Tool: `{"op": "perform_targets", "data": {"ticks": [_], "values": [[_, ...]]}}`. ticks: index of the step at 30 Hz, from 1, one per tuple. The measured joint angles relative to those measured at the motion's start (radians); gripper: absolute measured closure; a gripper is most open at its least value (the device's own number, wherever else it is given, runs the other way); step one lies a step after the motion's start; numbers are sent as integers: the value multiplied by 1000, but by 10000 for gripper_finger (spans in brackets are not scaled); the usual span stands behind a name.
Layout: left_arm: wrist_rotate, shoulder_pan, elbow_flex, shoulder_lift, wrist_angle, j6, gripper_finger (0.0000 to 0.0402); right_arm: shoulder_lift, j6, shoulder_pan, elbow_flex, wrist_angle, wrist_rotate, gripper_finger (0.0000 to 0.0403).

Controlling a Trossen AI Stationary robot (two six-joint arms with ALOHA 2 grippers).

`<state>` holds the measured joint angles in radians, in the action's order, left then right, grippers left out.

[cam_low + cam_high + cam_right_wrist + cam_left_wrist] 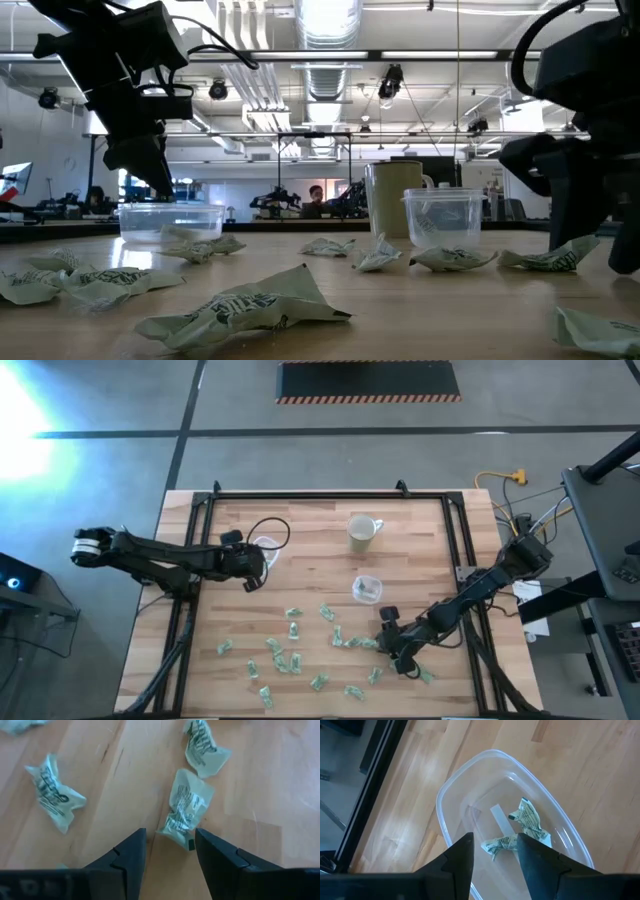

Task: Pick and place Stevia / Truvia into bins
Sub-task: Put the stevia packet into the right transparent container

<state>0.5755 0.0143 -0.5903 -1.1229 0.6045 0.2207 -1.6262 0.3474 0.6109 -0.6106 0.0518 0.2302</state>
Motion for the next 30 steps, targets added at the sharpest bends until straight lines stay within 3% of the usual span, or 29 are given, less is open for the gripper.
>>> {"op": "perform_targets", "data": {"ticks": [20,30], "values": [[0,0,1,0,-2,0,267,-13,-46,0,-5,19,63,290],[0,0,1,0,-2,0,267,-12,-99,0,-5,21,62,363]]}}
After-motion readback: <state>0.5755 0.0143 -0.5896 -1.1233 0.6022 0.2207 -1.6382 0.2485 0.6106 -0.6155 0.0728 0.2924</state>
